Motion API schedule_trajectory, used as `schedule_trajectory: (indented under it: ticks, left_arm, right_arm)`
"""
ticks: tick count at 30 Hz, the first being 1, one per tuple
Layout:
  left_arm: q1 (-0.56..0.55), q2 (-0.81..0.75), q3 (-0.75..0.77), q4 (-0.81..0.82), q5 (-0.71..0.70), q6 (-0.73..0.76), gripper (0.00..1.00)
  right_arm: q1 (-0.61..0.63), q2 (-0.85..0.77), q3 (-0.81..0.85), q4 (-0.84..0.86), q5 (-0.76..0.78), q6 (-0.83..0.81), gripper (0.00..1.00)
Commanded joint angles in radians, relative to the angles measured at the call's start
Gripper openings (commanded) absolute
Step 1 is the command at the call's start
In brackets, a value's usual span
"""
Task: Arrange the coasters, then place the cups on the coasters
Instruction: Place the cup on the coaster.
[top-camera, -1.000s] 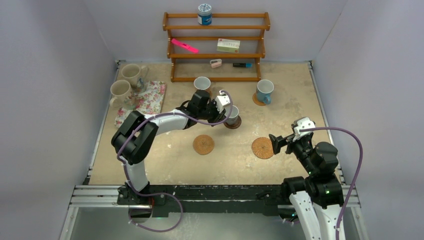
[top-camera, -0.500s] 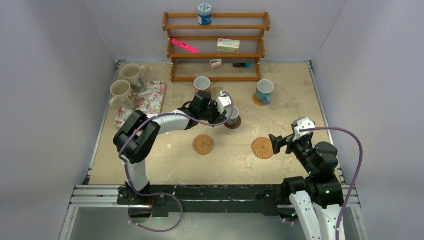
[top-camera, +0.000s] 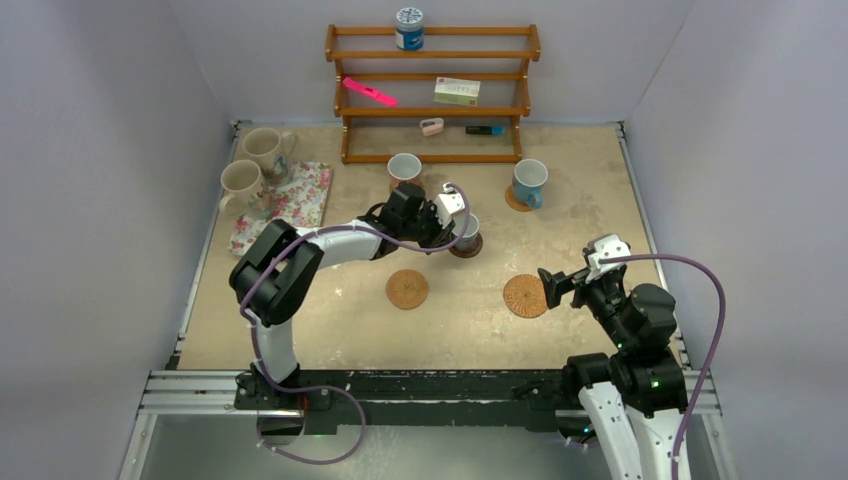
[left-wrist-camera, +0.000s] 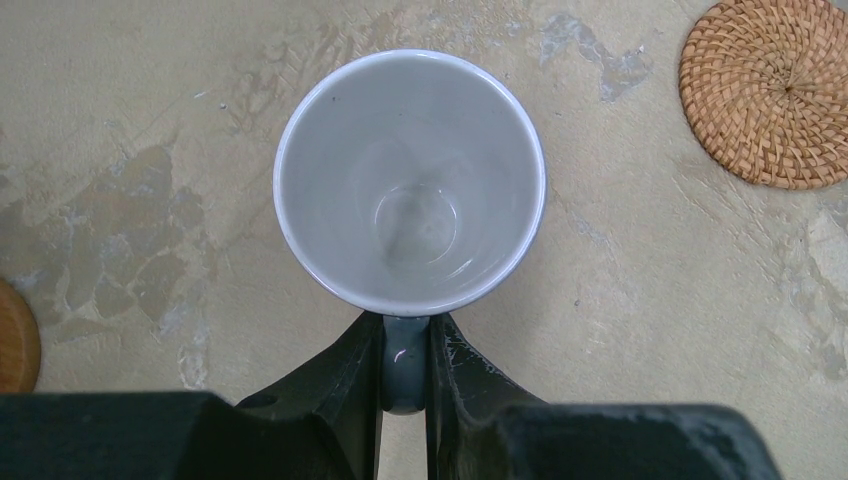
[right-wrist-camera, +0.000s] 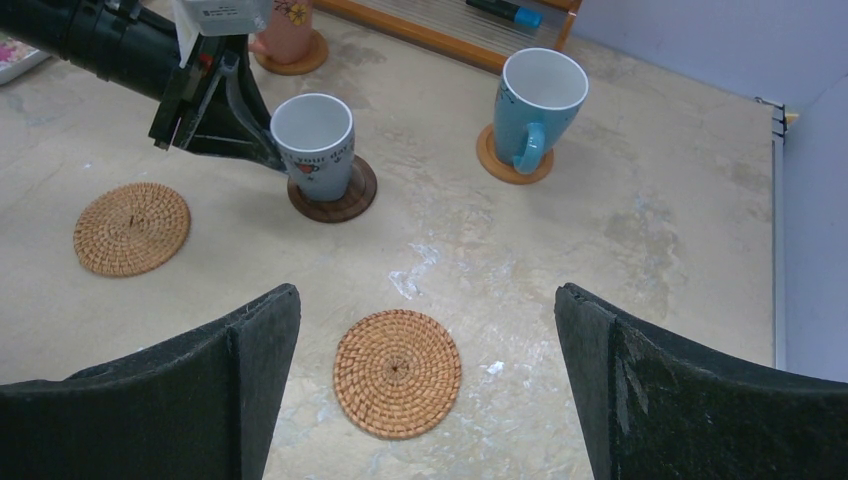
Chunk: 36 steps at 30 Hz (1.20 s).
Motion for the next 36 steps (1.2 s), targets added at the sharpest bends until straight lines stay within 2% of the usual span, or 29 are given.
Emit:
schedule_trajectory:
  ticks: [1,25,36]
  left_arm:
    - [-0.009,-0.001,0.055,0.061,0.007,-0.024,0.0]
    - [-0.01,0.017,0.096,-0.012,-0.005,0.007,0.02]
    - [-0.011,0.018,0.101,-0.025,0.007,0.019,0.12]
  right_arm:
    - [0.005,-0.01,-0.003,0.011,-0.016,-0.007,0.99]
    - [0.006,-0.01,-0.003,0.011,-0.019,-0.007,0.99]
    - [0.005,-0.011,-0.003,0.011,-0.018,-0.007,0.99]
